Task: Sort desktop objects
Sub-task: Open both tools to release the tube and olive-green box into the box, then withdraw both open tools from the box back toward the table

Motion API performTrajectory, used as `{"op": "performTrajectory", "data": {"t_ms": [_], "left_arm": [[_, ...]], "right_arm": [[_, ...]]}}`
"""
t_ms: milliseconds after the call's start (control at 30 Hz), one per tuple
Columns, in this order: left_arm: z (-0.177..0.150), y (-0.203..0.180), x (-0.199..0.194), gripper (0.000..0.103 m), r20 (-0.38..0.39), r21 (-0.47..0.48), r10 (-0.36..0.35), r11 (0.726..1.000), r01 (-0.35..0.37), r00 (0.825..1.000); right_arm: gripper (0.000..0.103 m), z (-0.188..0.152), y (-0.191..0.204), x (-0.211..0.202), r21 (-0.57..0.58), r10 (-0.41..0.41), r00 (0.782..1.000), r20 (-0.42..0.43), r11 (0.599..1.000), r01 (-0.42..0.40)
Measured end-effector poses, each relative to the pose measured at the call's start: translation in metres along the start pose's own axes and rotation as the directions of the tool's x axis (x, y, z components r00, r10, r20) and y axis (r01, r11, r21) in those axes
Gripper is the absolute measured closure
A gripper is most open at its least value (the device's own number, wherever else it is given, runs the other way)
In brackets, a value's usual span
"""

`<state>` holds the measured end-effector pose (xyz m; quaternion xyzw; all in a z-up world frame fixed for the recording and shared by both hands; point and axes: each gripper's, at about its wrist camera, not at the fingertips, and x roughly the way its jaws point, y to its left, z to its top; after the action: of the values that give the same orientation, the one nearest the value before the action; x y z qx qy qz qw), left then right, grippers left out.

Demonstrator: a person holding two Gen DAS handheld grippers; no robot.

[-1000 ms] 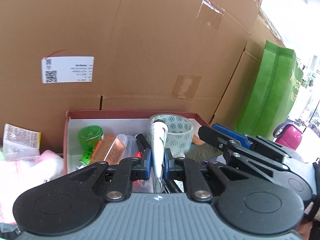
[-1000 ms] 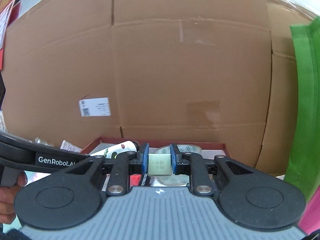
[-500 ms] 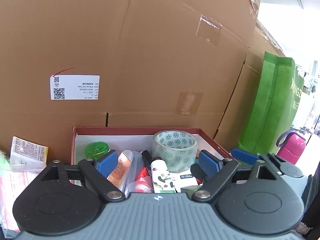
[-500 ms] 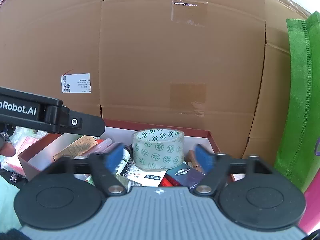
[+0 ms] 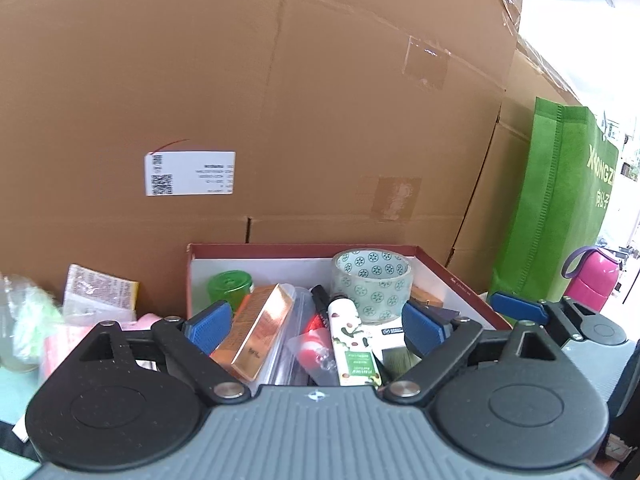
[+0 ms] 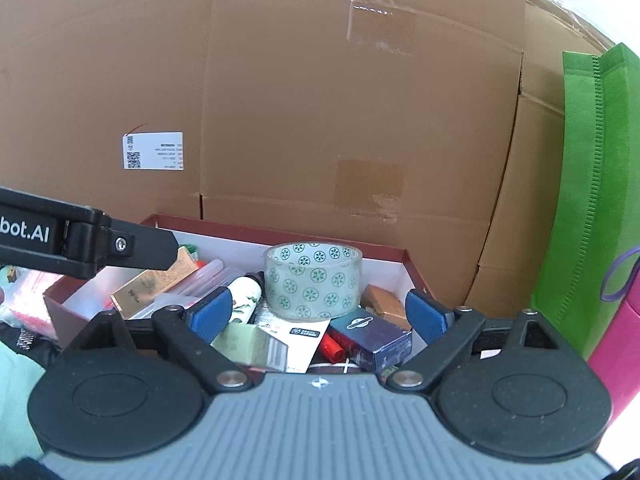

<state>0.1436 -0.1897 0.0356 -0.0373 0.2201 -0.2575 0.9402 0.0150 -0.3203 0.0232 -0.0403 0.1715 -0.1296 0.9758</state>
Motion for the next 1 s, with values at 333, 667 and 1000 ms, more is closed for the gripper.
{"op": "performTrajectory", "data": {"t_ms": [333, 667, 1000], "left_arm": [[-0.010, 0.005, -0.027, 0.008, -0.062, 0.016, 0.113, 0.994, -0.113, 0.992], [-0.023, 0.016, -0.063, 0.008, -0.059, 0.026, 0.184, 0.983, -0.183, 0.981], [-0.036, 0.032, -0.092, 0.008, -0.051, 0.039, 0.265, 0.964, -0.263, 0.963]], "right_arm": [[0.012, 0.005, 0.021, -0.033, -0.029, 0.019, 1.000, -0.012, 0.999, -0.020], [0.011, 0.011, 0.047, -0.066, -0.071, 0.074, 0.997, 0.000, 0.995, -0.074], [0.005, 0.009, 0.081, -0.087, -0.129, 0.129, 0.991, -0.018, 0.983, -0.130]]}}
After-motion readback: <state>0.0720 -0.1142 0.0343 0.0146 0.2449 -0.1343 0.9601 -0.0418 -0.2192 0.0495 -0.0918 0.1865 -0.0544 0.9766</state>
